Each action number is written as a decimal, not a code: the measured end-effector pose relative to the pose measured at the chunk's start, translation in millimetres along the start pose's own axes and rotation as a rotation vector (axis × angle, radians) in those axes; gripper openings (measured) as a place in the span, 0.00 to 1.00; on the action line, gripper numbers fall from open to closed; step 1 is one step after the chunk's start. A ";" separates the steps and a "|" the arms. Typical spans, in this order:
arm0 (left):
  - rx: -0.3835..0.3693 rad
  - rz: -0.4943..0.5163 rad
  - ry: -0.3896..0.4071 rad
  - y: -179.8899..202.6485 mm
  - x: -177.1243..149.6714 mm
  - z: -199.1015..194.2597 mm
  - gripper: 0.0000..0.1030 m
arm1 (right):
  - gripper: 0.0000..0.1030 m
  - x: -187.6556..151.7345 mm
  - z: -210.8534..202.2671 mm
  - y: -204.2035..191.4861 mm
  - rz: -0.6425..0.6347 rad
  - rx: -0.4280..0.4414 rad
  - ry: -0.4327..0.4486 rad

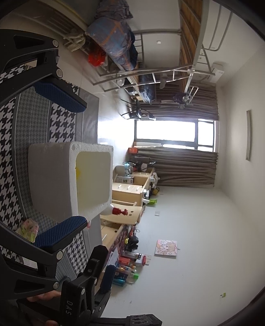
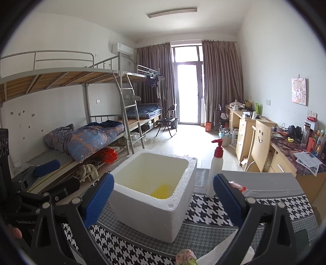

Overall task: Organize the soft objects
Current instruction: 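Withdraw both tools from the box back toward the remaining tissue and packet, then move the left tool down to the floral packet while the right tool approaches the white tissue, then close the left tool on the floral packet while the right tool grasps the white tissue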

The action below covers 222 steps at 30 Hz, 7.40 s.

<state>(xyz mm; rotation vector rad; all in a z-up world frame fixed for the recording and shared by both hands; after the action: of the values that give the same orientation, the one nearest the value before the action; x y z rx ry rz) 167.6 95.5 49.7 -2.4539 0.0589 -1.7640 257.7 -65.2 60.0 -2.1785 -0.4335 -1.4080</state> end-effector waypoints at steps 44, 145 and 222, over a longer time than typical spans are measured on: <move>-0.089 0.033 0.027 50.2 -3.2 -2.1 0.99 | 0.96 -18.4 -44.4 43.8 0.079 -0.128 0.046; -0.372 0.115 -0.259 155.2 -89.5 67.7 0.99 | 0.96 -106.2 -44.7 136.4 0.248 -0.298 -0.123; -0.497 0.126 -0.396 186.7 -115.2 102.3 0.25 | 0.08 -128.5 -17.2 162.4 0.396 -0.181 -0.288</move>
<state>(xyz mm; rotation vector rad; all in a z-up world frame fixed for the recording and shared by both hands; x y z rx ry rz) 234.6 -70.7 -113.2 -3.0090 0.6697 -1.2991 275.8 -207.6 -90.3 -2.4530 0.0358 -0.9554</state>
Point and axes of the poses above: each gripper's, at about its wrist camera, not at the fingertips, and z roughly the way its jaws point, y to its right, x to its top, the point moved 5 cm from there along z, roughly the way its jaws point, and after that the axes turned 12 degrees about z, right-handed, at the moved point
